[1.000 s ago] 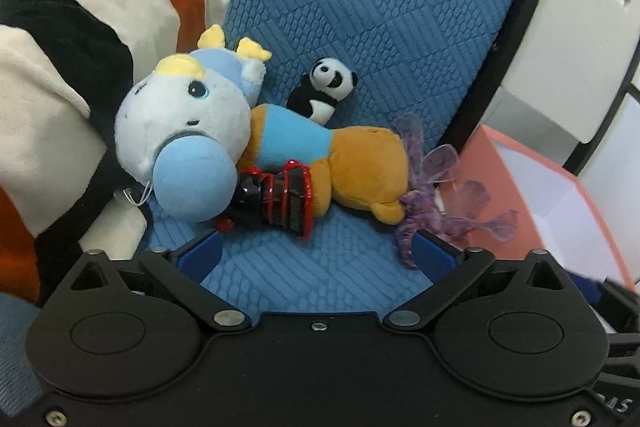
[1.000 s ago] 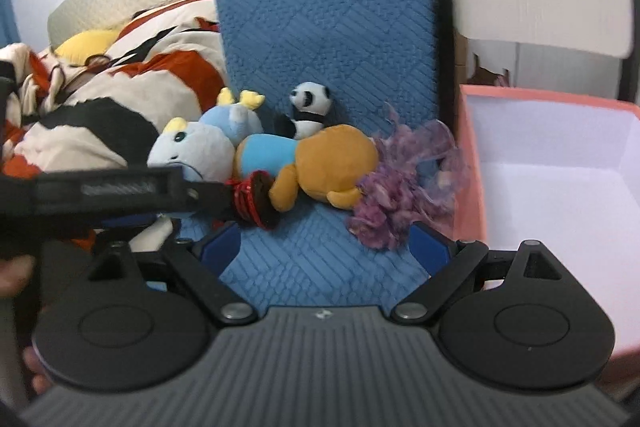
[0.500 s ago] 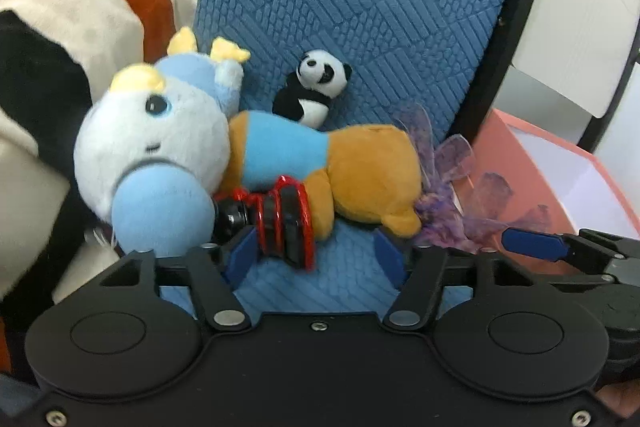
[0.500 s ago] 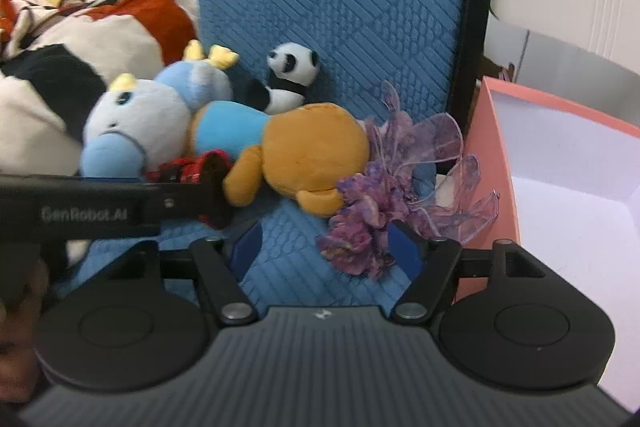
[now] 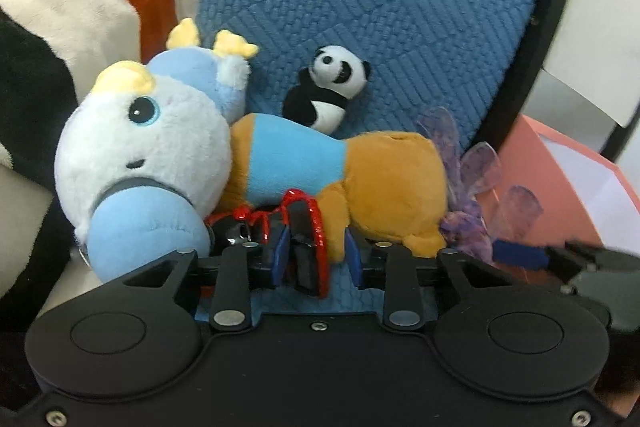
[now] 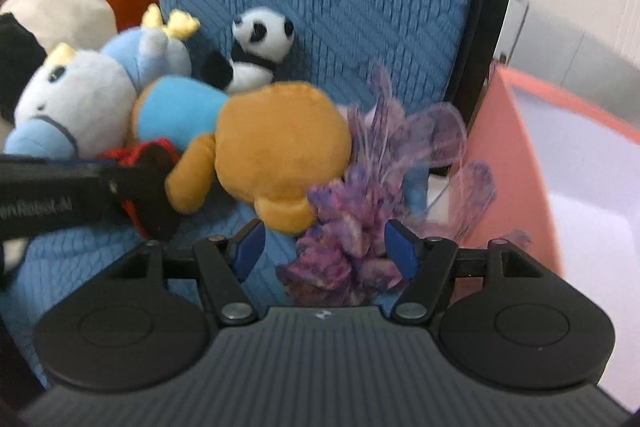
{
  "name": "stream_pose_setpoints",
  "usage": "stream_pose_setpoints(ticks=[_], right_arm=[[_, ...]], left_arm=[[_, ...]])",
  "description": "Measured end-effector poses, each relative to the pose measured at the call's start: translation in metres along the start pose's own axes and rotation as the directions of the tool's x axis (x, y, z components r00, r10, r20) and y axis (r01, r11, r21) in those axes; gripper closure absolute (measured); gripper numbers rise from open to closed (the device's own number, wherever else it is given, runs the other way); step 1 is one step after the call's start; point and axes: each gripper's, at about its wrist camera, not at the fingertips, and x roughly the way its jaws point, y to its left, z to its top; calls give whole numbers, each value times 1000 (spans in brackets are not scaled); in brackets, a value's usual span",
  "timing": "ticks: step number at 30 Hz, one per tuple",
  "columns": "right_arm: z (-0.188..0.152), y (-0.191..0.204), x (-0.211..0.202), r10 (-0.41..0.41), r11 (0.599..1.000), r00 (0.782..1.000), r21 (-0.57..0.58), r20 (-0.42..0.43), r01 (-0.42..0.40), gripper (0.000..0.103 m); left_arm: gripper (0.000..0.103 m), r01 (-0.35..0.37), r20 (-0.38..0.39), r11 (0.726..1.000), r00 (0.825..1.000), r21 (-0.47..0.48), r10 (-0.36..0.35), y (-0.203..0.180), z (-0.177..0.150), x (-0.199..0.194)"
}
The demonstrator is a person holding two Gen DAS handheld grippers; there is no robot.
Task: Organize objects
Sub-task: 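Close the right gripper on the purple ribbon bow while the left gripper approaches the red figurine, then lift the ribbon bow with the right gripper while the left gripper grasps the red figurine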
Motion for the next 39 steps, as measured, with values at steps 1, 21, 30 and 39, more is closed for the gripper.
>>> stream_pose_setpoints(ticks=[1,21,30,39], right_arm=[[-1,1,2,2,1000,1000,12,-5,-2,35],[-8,9,-22,18,1000,1000,20,1,-18,94],[-31,11,-65,30,999,999,16,12,-30,94],[-47,20,-73,22,999,1000,-29,-13,-22,94]], left_arm=[[80,-7,0,1000,1000,-6,7,1,0,1],[103,49,33,998,998,38,-50,4,-9,-31],[100,97,-25,985,995,-146,-101,23,-22,-43],[55,152,-47,879,980,-452,-194,64,-21,-28]])
